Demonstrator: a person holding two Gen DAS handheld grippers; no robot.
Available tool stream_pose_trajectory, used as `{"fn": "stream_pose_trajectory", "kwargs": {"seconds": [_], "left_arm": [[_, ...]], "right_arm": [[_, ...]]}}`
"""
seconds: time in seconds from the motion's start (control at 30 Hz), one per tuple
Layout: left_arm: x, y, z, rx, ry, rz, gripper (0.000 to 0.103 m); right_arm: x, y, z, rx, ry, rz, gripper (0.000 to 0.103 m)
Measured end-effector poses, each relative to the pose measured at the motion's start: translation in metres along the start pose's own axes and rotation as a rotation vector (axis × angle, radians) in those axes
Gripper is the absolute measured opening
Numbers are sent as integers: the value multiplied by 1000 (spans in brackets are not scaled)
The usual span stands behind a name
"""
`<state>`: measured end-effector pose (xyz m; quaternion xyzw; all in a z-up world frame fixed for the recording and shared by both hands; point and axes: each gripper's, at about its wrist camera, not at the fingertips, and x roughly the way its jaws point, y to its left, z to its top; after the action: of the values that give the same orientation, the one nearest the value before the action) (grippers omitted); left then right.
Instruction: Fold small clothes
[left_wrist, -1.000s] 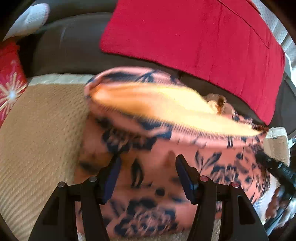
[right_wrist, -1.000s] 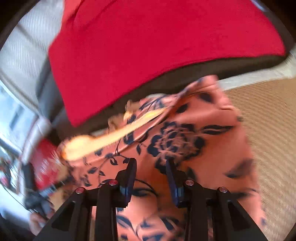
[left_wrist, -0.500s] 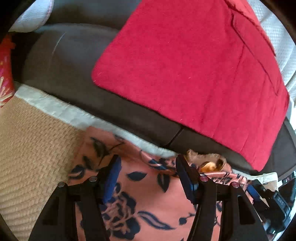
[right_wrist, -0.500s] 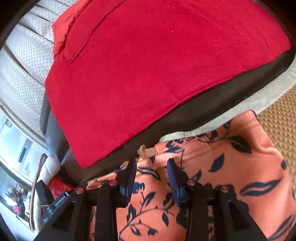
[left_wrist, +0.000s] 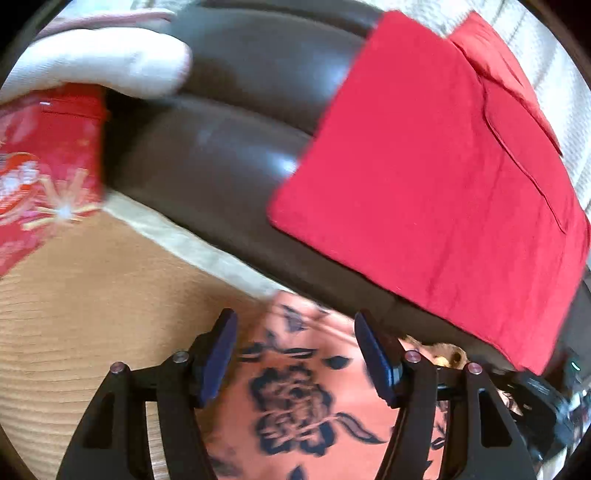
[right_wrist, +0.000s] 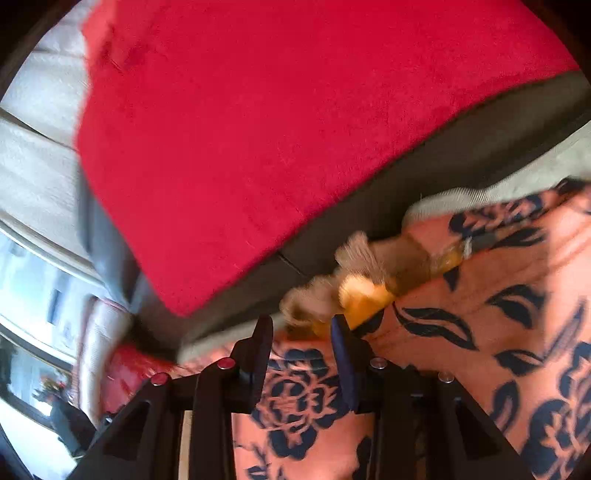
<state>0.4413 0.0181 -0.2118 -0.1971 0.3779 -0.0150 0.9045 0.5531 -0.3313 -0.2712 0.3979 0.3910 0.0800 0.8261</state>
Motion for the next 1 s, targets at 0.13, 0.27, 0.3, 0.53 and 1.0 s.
{"fn": "stream_pose_trajectory", "kwargs": {"seconds": [0.13,0.27,0.3,0.53,1.0], "left_arm": [[-3,0,-18,82,80,39,68],[7,-14,-50,223,201,138,68],[14,-16,-58,270,232,170,68],[9,-7,-75,304,279,213,77],[25,-101,-135,486,350,37,79]], "right_arm": [[-53,2,-22,-80,-67,5,38],[-108,-21,-43,-71,-67,-86,38],[-120,-27,-46,-58,-72,-105,38],[-104,-58,-77,-29,34,-210,34],[-111,-54,-104,1,128,-25,37]]}}
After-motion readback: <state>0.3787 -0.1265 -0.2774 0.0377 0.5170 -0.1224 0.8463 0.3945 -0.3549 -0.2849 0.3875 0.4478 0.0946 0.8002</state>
